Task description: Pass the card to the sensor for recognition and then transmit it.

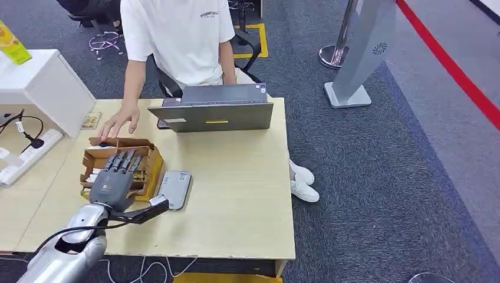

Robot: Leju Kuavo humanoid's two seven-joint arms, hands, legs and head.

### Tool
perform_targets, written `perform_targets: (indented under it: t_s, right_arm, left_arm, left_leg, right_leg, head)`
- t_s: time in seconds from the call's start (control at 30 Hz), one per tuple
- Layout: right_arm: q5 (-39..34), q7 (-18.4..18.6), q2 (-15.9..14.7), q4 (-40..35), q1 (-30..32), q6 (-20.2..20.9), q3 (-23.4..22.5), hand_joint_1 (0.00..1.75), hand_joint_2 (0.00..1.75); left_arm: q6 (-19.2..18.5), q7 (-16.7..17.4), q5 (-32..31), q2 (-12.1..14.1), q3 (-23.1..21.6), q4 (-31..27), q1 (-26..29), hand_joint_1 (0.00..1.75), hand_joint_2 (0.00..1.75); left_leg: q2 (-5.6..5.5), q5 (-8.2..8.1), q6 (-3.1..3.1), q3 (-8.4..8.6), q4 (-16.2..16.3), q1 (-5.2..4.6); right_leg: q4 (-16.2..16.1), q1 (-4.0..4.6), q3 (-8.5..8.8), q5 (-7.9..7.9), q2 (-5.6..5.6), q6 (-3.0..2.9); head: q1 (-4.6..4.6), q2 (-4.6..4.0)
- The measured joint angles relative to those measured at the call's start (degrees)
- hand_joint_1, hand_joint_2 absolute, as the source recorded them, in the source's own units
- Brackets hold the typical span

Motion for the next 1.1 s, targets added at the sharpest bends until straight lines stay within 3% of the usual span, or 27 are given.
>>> perform_targets:
  t_s: [0.5,0.73,0.77,1.1]
  right_arm:
    - [-0.1,0.0,0.0,0.0,0.0,0.0,0.0,0.00,1.75]
    - [-0.7,0.2,0.0,0.0,0.0,-0.2,0.0,0.00,1.75]
    - [-0.9,0.2,0.0,0.0,0.0,-0.2,0.0,0.00,1.75]
    - [-1.4,0.1,0.0,0.0,0.0,-0.3,0.0,0.00,1.75]
  left_arm:
    - [-0.8,-0.1,0.0,-0.5,2.4,0.3,0.7,0.00,1.75]
    - [-1.6,-0.8,0.0,0.0,2.6,-3.5,3.2,0.00,1.75]
    - [-1.6,-0.9,0.0,0.2,2.6,-4.5,3.8,1.75,1.75]
    - [-3.0,-2.1,0.5,3.5,2.9,-13.6,8.9,1.75,1.75]
  left_leg:
    - [-0.01,0.01,-0.02,-0.01,0.0,0.01]
    - [0.00,0.00,-0.01,-0.04,0.0,0.00]
    - [0.00,-0.01,0.00,-0.04,0.0,0.00]
    - [-0.02,-0.02,0.00,-0.04,0.0,0.01]
  right_leg:
    - [0.0,0.00,0.00,0.00,0.00,0.00]
    - [0.0,0.00,0.00,-0.01,0.00,0.00]
    - [0.0,0.00,0.00,-0.01,0.00,0.00]
    - [0.0,0.01,-0.01,-0.04,-0.02,0.00]
  head:
    - [0.00,0.00]
    - [0.02,0.00]
    - [0.00,0.00]
    - [-0.02,0.00]
